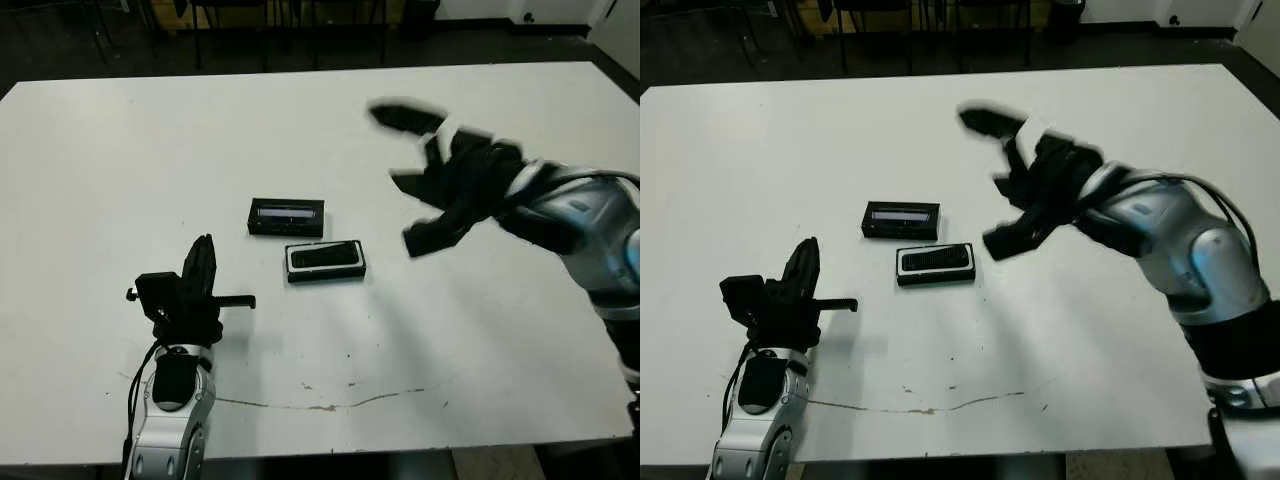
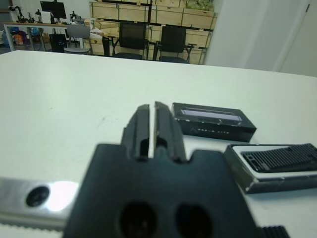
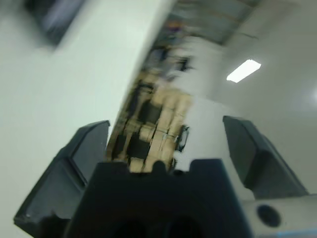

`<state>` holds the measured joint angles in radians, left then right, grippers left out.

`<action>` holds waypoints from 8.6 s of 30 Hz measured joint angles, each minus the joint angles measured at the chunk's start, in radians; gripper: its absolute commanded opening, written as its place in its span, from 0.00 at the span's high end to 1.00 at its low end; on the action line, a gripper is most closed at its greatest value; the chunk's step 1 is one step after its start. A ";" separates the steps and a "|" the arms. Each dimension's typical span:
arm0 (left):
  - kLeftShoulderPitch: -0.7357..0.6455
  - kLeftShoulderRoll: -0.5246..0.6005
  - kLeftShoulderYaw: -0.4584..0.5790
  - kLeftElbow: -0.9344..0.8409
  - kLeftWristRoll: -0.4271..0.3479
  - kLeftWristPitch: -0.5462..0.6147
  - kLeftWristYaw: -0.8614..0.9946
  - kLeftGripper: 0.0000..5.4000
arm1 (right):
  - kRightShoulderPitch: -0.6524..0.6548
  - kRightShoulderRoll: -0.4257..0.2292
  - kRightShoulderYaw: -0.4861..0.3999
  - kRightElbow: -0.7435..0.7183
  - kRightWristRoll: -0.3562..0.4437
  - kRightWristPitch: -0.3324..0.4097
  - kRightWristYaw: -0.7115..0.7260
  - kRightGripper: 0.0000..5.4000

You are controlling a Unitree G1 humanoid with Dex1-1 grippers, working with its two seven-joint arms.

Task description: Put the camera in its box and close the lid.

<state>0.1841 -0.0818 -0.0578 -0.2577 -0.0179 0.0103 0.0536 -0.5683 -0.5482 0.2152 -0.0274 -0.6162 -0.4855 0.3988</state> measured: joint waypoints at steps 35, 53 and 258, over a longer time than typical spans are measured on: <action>0.001 0.002 0.004 -0.015 -0.003 0.003 -0.011 1.00 | 0.115 0.168 0.220 0.393 0.056 -0.053 -0.137 1.00; 0.007 0.001 0.000 -0.019 0.002 0.003 -0.008 1.00 | 0.126 0.149 0.273 0.314 0.008 0.125 -0.010 1.00; -0.076 0.280 0.219 -0.527 -0.281 0.990 -0.428 0.15 | 0.611 0.123 -0.239 -0.438 0.819 0.702 0.102 1.00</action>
<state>0.1078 0.1982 0.1612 -0.7849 -0.2984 1.0000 -0.3748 0.0423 -0.4253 -0.0234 -0.4651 0.2033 0.2170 0.5006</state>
